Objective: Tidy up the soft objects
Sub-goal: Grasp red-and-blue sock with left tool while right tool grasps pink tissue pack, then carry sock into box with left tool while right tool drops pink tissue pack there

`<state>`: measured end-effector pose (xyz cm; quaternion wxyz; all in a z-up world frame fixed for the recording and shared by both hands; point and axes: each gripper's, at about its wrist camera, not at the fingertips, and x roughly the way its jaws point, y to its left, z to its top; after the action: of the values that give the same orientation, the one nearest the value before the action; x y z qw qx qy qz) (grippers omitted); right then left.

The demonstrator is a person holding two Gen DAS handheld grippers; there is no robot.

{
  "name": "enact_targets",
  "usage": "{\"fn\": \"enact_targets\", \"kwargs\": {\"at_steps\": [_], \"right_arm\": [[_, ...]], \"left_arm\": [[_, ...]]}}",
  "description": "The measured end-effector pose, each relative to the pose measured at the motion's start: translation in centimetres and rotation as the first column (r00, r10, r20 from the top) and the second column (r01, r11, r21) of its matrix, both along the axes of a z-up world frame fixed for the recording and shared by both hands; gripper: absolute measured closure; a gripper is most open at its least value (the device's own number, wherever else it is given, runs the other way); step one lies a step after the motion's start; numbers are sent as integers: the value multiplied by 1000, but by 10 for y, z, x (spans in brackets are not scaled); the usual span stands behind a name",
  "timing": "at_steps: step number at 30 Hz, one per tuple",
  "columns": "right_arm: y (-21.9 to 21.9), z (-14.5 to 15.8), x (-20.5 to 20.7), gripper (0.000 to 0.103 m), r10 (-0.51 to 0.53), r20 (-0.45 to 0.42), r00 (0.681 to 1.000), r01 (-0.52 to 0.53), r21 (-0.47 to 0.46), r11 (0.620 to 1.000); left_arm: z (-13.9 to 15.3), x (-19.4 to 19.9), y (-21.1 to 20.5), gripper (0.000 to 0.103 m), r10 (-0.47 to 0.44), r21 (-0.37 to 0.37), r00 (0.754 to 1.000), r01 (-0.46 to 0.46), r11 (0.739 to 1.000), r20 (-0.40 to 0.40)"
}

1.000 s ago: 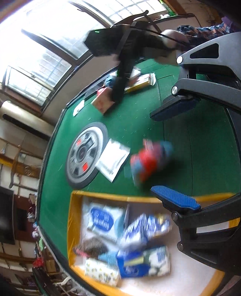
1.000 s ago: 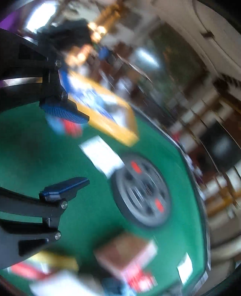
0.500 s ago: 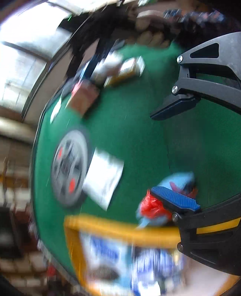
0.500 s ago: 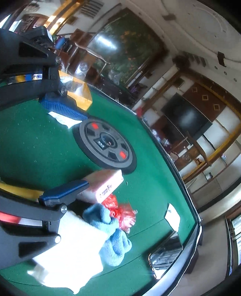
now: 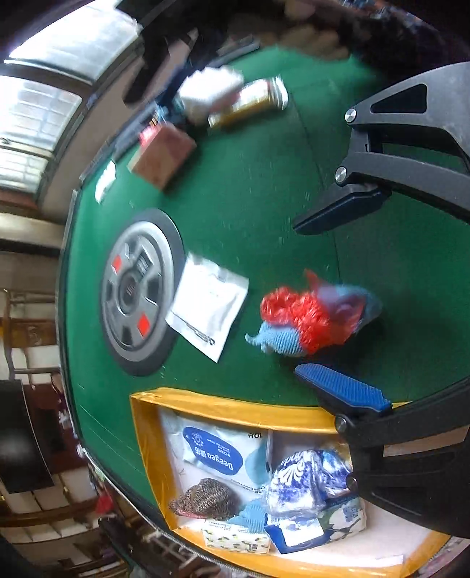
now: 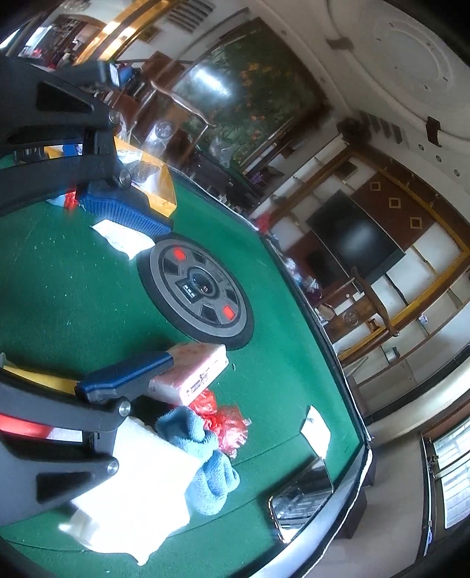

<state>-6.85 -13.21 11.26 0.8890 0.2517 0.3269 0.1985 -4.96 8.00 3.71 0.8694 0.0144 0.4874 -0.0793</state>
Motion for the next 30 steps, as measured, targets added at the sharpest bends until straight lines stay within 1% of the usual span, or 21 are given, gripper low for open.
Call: {"fn": "enact_targets", "kwargs": {"at_steps": [4, 5, 6, 7, 8, 9, 10, 13, 14, 18, 21, 22, 24, 25, 26, 27, 29, 30], "right_arm": [[-11, 0, 1, 41, -33, 5, 999, 32, 12, 999], [-14, 0, 0, 41, -42, 7, 999, 42, 14, 999], [-16, 1, 1, 41, -51, 8, 999, 51, 14, 999], [-20, 1, 0, 41, -68, 9, 998, 68, 16, 998], [-23, 1, 0, 41, -83, 8, 997, 82, 18, 996], [-26, 0, 0, 41, -96, 5, 995, 96, 19, 995], [-30, -1, 0, 41, -118, -2, 993, 118, 23, 993], [-36, -5, 2, 40, -151, -24, 988, 151, 25, 988], [-36, -7, 3, 40, -156, -31, 987, 156, 18, 988], [-28, -4, 4, 41, -163, -25, 986, 161, -40, 986], [-23, 4, 11, 40, -131, -60, 990, 130, -15, 991], [-19, 7, 18, 40, -116, -78, 990, 114, -29, 993], [-4, 15, 37, 40, -73, -119, 990, 57, -132, 990], [3, 18, 43, 40, -67, -120, 991, 44, -181, 982], [12, 20, 53, 41, -50, -130, 990, 16, -245, 969], [21, 18, 65, 41, -25, -160, 987, -24, -300, 954], [30, 8, 83, 41, -28, -218, 976, -58, -377, 924], [34, 2, 89, 40, -21, -246, 969, -78, -385, 919]], "left_arm": [[-21, 13, -9, 29, 8, 37, 999, -7, 999, -52], [-22, 13, -13, 29, 5, 60, 1000, -3, 998, -29], [-22, 12, -14, 30, -4, 49, 1000, 5, 999, -22], [-22, 11, -13, 35, -12, 21, 1000, 12, 1000, -18], [-21, 10, -13, 53, -16, -3, 1000, 15, 1000, -9], [-19, 8, -14, 72, -23, -12, 1000, 23, 1000, 7], [-16, 6, -14, 73, -32, -11, 999, 33, 999, 21], [-4, -2, -7, 73, -50, -75, 997, 54, 996, 55], [0, -5, -5, 73, -52, -82, 996, 57, 995, 66], [16, -17, 9, 73, -59, -154, 993, 75, 985, 105], [27, -27, 26, 73, -46, -197, 992, 69, 978, 120], [29, -29, 31, 73, -42, -209, 991, 68, 976, 126], [36, -34, 44, 73, -22, -239, 990, 56, 970, 141], [39, -34, 46, 73, -16, -252, 989, 53, 966, 146], [41, -37, 53, 73, -7, -269, 988, 49, 962, 153], [43, -40, 58, 73, 2, -278, 987, 42, 960, 159], [45, -45, 73, 73, 35, -298, 986, 16, 955, 166], [45, -48, 81, 73, 48, -306, 985, 4, 952, 164]]}}
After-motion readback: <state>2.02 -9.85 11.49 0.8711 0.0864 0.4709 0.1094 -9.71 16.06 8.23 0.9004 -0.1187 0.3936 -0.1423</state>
